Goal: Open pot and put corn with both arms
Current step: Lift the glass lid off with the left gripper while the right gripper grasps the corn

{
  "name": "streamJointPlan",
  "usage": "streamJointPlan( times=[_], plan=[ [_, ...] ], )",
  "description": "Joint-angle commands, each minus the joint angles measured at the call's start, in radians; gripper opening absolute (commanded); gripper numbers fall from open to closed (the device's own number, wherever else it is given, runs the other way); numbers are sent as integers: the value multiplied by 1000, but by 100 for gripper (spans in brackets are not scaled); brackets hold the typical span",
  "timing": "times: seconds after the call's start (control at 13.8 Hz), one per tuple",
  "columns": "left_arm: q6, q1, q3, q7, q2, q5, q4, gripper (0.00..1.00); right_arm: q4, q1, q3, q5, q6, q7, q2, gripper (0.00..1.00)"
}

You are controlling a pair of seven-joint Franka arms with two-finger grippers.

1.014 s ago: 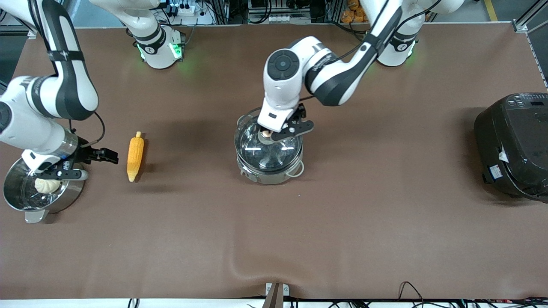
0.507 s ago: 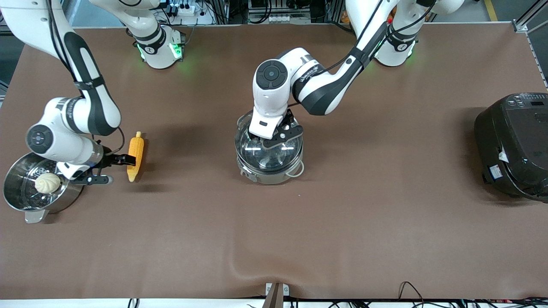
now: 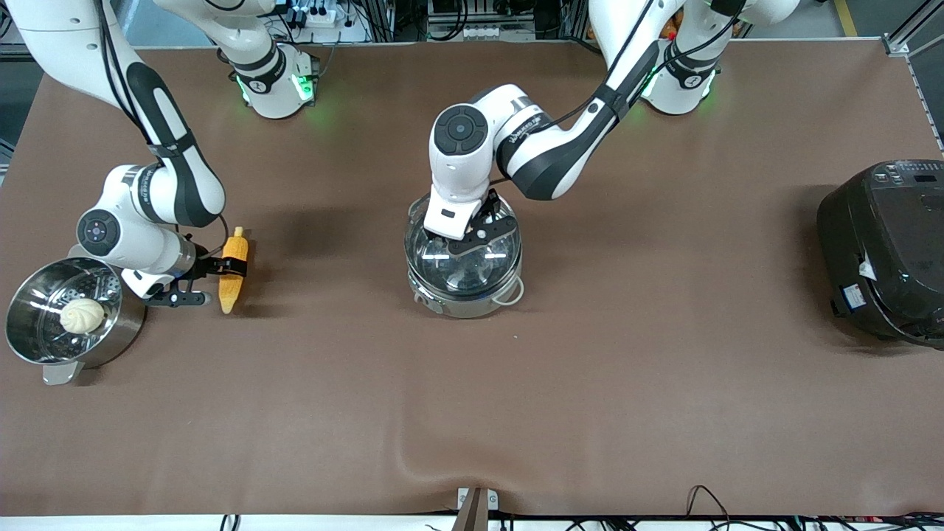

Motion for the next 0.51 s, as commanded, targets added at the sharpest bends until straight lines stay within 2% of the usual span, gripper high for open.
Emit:
streamJointPlan(
  times=[0.0, 0.14, 0.22, 0.29, 0.36, 0.43],
  plan=[
    [-7, -14, 13, -21, 11, 0, 22, 65, -17, -20, 13, 6, 14, -14, -10, 100],
    [-7, -16, 13, -21, 12, 0, 22, 64, -14, -18, 13, 6, 5, -13, -12, 100],
    [-7, -22, 13, -21, 12, 0, 22, 61, -14, -20, 13, 7, 6, -13, -12, 100],
    [-7, -22, 13, -21, 12, 0, 22, 52, -17, -20, 13, 7, 13, -13, -10, 100],
    [-7, -22, 13, -20, 12, 0, 22, 36, -19, -20, 13, 7, 13, -14, -7, 100],
    [-9, -22, 13, -20, 11, 0, 22, 14, -19, -21, 13, 7, 7, -14, 5, 100]
  ],
)
